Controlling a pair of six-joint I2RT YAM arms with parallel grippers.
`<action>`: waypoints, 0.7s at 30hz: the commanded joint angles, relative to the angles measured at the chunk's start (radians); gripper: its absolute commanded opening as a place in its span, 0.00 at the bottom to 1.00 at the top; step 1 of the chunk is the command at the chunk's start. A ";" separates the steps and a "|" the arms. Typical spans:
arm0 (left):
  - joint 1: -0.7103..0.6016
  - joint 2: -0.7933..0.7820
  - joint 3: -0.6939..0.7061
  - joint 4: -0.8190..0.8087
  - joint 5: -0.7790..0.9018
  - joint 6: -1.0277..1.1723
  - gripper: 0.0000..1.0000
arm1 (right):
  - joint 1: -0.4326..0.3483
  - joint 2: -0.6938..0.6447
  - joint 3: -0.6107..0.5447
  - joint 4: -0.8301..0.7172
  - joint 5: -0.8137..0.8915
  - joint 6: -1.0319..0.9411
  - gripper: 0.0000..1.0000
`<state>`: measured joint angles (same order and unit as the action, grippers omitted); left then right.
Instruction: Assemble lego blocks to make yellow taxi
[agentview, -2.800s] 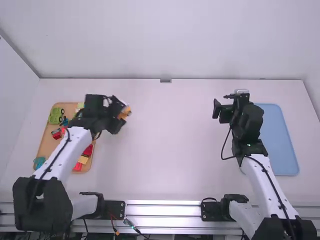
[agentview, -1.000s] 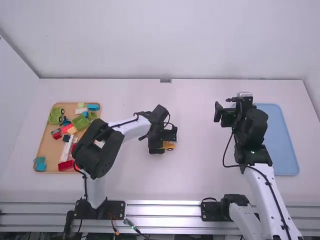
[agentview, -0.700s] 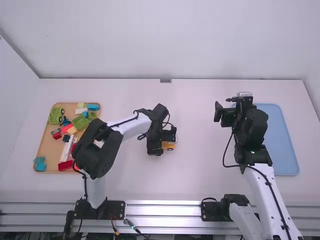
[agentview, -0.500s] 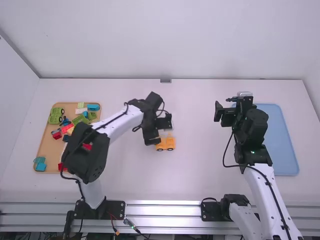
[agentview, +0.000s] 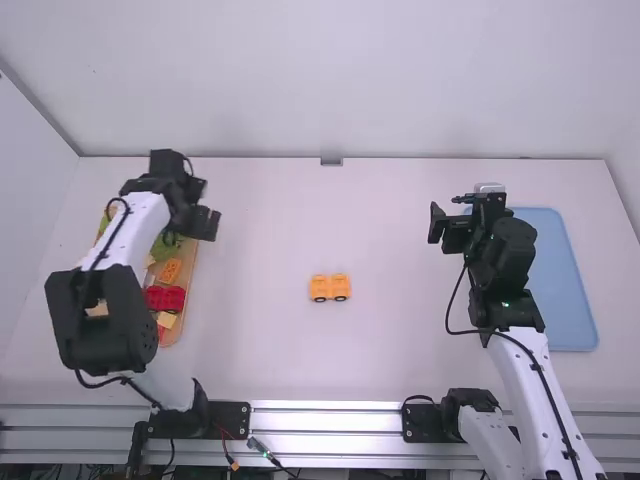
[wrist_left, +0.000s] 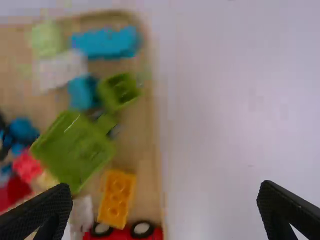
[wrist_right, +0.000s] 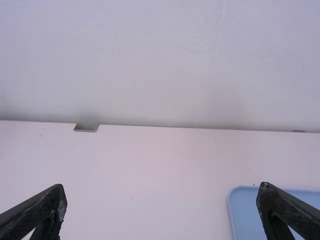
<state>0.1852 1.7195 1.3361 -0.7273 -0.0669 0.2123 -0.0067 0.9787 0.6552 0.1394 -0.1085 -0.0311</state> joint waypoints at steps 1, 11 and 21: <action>0.080 -0.005 0.011 -0.027 0.008 -0.255 0.99 | 0.002 0.002 0.039 0.011 -0.004 0.009 0.99; 0.275 -0.005 0.011 -0.303 0.050 -0.780 0.99 | 0.001 0.002 0.039 0.039 -0.028 0.009 0.99; 0.278 -0.007 -0.051 -0.321 -0.030 -0.945 0.99 | 0.000 0.002 0.039 0.042 -0.060 0.008 0.99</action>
<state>0.4656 1.7195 1.3113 -1.0367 -0.0425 -0.6128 -0.0067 0.9787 0.6552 0.1802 -0.1589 -0.0292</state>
